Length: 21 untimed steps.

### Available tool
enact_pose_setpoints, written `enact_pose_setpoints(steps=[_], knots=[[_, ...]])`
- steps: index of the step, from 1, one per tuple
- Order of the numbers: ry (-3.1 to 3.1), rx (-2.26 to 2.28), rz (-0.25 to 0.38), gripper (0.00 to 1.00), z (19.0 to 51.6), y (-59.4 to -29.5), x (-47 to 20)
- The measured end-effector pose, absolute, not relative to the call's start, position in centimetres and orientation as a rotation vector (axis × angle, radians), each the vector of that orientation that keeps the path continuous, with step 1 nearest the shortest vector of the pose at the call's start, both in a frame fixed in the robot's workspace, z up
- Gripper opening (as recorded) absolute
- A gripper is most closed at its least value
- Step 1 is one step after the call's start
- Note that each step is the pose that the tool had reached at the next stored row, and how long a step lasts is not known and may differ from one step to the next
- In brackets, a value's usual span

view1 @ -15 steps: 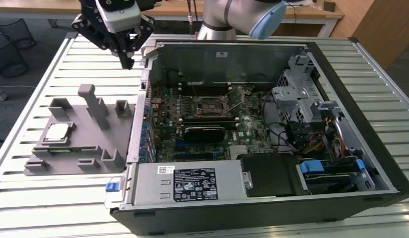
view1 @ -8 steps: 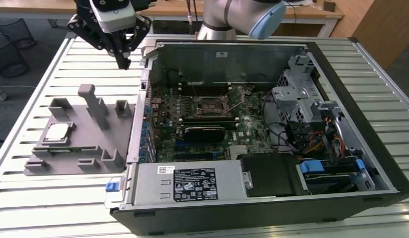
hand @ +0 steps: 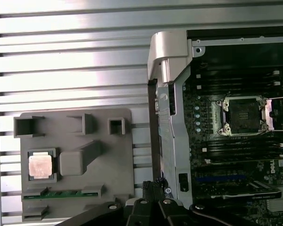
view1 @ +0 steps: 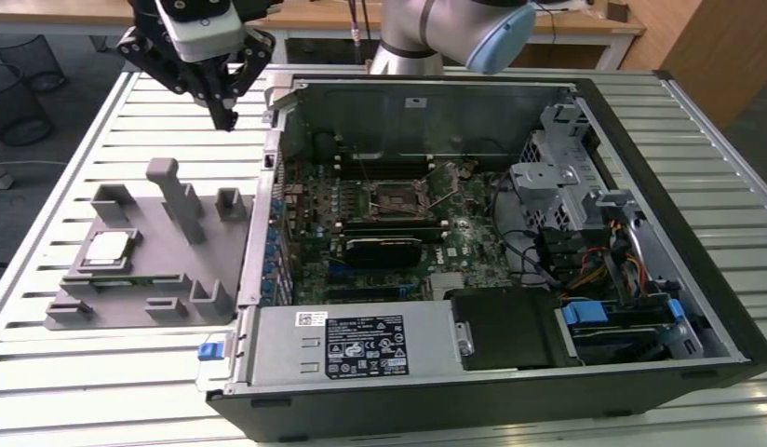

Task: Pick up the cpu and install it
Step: 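Reach for the cpu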

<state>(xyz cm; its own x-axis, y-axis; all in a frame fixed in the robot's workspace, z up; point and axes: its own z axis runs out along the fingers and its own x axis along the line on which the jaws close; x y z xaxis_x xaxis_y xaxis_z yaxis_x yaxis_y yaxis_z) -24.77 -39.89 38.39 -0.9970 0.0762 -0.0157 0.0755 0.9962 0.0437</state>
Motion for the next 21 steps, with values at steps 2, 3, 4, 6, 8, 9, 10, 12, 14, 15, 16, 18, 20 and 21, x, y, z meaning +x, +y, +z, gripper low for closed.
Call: enact_pose_setpoints(steps=[2,3,4,6,8,9,10,12,14,15,16,18,20,21], knots=[[3.121,0.119,0.067,0.11,38.4,-39.9,-25.0],[3.121,0.119,0.067,0.11,38.4,-39.9,-25.1],[3.121,0.119,0.067,0.11,38.4,-39.9,-25.1],[3.121,0.119,0.067,0.11,38.4,-39.9,-25.3],[3.121,0.119,0.067,0.11,38.4,-39.9,-25.5],[3.121,0.119,0.067,0.11,38.4,-39.9,-25.6],[3.121,0.119,0.067,0.11,38.3,-39.9,-25.7],[3.121,0.119,0.067,0.11,38.3,-39.9,-25.9],[3.121,0.119,0.067,0.11,38.3,-39.9,-26.1],[3.121,0.119,0.067,0.11,38.3,-39.9,-26.2],[3.121,0.119,0.067,0.11,38.3,-39.9,-26.2],[3.121,0.119,0.067,0.11,38.3,-39.9,-26.4],[3.121,0.119,0.067,0.11,38.3,-39.9,-26.6],[3.121,0.119,0.067,0.11,38.3,-39.9,-26.7]])
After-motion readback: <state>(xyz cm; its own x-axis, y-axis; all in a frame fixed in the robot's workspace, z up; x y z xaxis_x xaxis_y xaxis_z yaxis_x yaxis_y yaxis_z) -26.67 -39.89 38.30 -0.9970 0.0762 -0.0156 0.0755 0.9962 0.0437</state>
